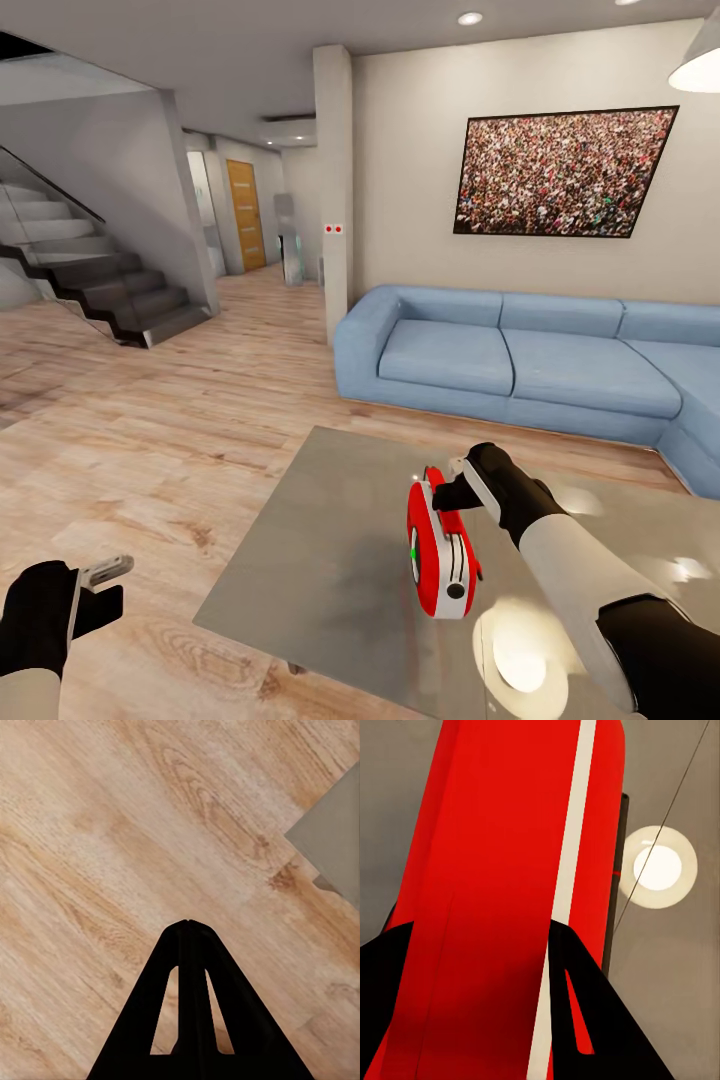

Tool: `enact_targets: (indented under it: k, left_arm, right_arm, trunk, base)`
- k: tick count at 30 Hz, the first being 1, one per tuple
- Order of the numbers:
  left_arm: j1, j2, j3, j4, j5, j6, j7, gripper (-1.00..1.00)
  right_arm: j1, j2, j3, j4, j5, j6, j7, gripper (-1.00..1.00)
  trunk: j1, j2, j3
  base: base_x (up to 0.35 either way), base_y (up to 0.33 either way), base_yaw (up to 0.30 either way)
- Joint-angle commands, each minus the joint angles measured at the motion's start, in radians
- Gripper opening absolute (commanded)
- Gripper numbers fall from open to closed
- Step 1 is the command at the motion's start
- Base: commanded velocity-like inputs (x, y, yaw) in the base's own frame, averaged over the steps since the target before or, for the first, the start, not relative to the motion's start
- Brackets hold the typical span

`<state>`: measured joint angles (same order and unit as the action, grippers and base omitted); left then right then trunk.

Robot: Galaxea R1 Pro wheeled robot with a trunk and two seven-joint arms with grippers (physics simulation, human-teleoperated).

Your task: Turn on the radio receiver that's on the table in the living room.

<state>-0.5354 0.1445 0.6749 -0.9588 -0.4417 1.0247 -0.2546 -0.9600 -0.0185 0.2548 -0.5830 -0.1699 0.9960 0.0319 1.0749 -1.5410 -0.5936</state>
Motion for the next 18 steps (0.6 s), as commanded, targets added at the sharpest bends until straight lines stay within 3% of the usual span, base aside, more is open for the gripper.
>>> enact_targets:
  k: [1, 10, 11, 18]
  left_arm:
    - [0.0, 0.0, 0.0, 0.0, 0.0, 0.0, 0.0, -1.0]
    - [0.0, 0.0, 0.0, 0.0, 0.0, 0.0, 0.0, -1.0]
    - [0.0, 0.0, 0.0, 0.0, 0.0, 0.0, 0.0, -1.0]
    - [0.0, 0.002, 0.0, 0.0, 0.0, 0.0, 0.0, -1.0]
  right_arm:
    - [0.0, 0.0, 0.0, 0.0, -0.002, 0.0, 0.0, -1.0]
    - [0.0, 0.0, 0.0, 0.0, -0.002, 0.0, 0.0, -1.0]
    - [0.0, 0.0, 0.0, 0.0, -0.002, 0.001, 0.0, 1.0]
    - [0.0, 0.0, 0.0, 0.0, -0.002, 0.0, 0.0, 1.0]
  trunk:
    - [0.0, 0.0, 0.0]
    - [0.0, 0.0, 0.0]
    - [0.0, 0.0, 0.0]
    - [0.0, 0.0, 0.0]
  base:
    - [0.0, 0.0, 0.0]
    - [0.0, 0.0, 0.0]
    - [0.0, 0.0, 0.0]
    - [0.0, 0.0, 0.0]
